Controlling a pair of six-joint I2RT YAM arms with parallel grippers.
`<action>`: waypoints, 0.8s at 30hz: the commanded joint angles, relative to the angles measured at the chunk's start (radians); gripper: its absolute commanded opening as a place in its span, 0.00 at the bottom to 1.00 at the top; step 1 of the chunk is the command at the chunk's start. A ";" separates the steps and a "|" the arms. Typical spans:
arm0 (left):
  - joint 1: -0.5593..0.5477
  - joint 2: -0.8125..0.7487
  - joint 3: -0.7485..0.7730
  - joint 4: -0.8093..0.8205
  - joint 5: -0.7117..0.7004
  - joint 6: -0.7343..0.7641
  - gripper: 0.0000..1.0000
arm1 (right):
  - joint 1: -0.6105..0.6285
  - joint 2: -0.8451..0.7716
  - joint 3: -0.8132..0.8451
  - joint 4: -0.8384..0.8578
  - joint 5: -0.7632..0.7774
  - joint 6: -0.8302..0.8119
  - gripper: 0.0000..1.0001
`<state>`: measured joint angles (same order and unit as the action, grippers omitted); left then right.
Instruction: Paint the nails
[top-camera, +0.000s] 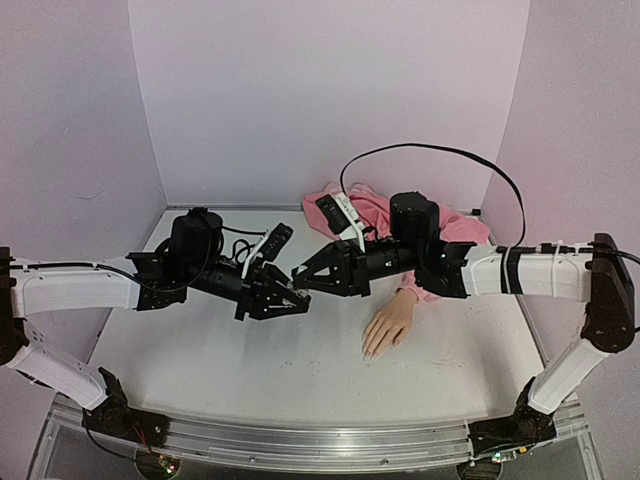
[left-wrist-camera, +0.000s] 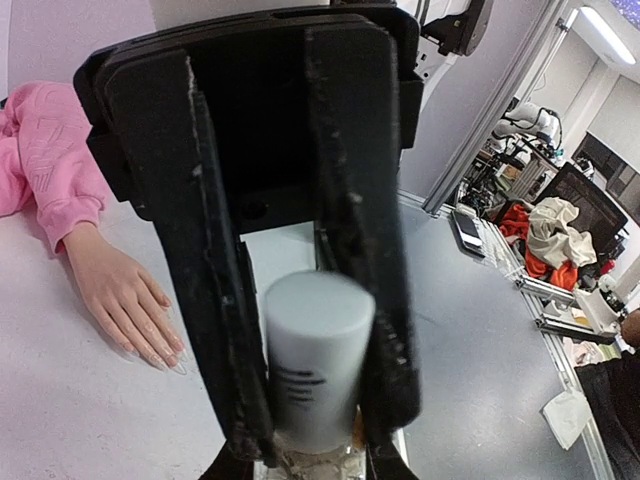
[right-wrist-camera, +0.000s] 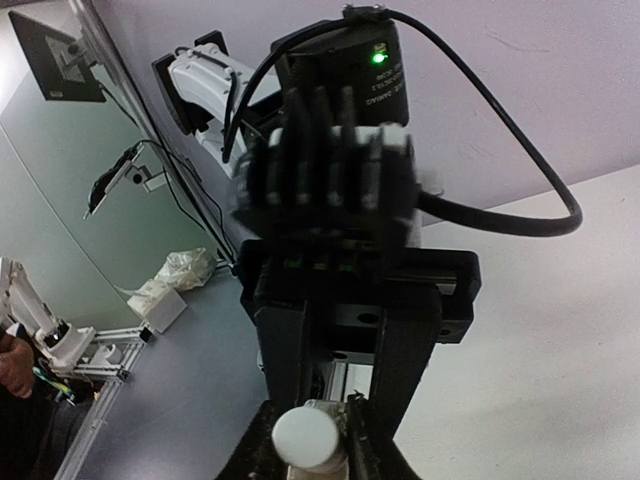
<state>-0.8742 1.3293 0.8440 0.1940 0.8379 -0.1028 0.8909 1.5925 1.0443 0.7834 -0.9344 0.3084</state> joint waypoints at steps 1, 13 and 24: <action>0.003 0.011 0.043 0.058 0.001 0.004 0.00 | 0.008 0.011 0.063 0.053 -0.040 0.007 0.14; 0.003 0.018 0.032 0.047 -0.015 0.029 0.00 | 0.008 -0.004 0.054 0.053 -0.006 0.022 0.12; 0.003 0.008 0.029 0.037 -0.015 0.040 0.00 | 0.006 -0.001 0.051 0.060 -0.015 0.040 0.32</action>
<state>-0.8700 1.3479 0.8440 0.1921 0.8265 -0.0830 0.8928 1.6104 1.0580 0.7853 -0.9245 0.3344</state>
